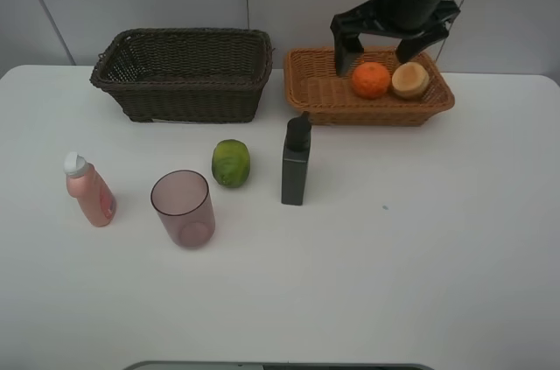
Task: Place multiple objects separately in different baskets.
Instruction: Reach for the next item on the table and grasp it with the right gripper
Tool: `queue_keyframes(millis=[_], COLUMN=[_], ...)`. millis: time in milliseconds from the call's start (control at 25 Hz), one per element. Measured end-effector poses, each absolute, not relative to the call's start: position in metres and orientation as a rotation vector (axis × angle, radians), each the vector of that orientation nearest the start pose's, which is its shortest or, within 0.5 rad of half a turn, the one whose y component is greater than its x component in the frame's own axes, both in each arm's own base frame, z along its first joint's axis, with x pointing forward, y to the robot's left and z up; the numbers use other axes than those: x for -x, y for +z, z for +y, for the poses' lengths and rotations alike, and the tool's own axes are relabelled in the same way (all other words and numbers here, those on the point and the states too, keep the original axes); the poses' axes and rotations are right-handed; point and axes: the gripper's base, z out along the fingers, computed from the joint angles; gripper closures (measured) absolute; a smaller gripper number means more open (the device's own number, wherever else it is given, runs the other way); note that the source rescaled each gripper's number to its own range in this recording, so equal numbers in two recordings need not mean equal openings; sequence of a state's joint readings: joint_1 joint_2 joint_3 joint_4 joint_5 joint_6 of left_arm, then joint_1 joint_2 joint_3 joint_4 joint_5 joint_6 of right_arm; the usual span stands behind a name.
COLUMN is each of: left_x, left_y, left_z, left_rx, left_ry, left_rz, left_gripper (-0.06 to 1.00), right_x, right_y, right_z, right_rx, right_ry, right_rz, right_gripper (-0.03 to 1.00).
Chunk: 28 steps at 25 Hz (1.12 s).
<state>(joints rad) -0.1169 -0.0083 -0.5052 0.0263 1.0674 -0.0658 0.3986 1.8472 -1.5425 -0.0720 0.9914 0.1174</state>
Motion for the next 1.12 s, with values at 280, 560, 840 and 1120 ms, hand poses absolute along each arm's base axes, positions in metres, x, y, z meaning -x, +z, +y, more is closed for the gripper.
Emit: queue_keyframes(millis=[280, 560, 840, 1120], left_x=[0.007, 0.007, 0.007, 0.007], left_y=[0.278, 0.278, 0.278, 0.278], left_z=[0.003, 0.003, 0.003, 0.003], left_rx=[-0.051, -0.051, -0.051, -0.051], left_ry=[-0.083, -0.083, -0.083, -0.083], left_rz=[2.038, 2.038, 2.038, 2.038], left_gripper=[-0.05, -0.05, -0.05, -0.05], right_x=[-0.333, -0.297, -0.276, -0.28], right_y=[0.288, 0.295, 0.295, 0.272], right_z=[0.185, 0.225, 0.251, 0.262], right_rx=[0.428, 0.53, 0.412, 0.297], right_ry=[0.026, 0.063, 0.126, 0.092], right_rz=[2.736, 2.744, 2.768, 2.832], right_gripper=[-0.03, -0.03, -0.03, -0.03])
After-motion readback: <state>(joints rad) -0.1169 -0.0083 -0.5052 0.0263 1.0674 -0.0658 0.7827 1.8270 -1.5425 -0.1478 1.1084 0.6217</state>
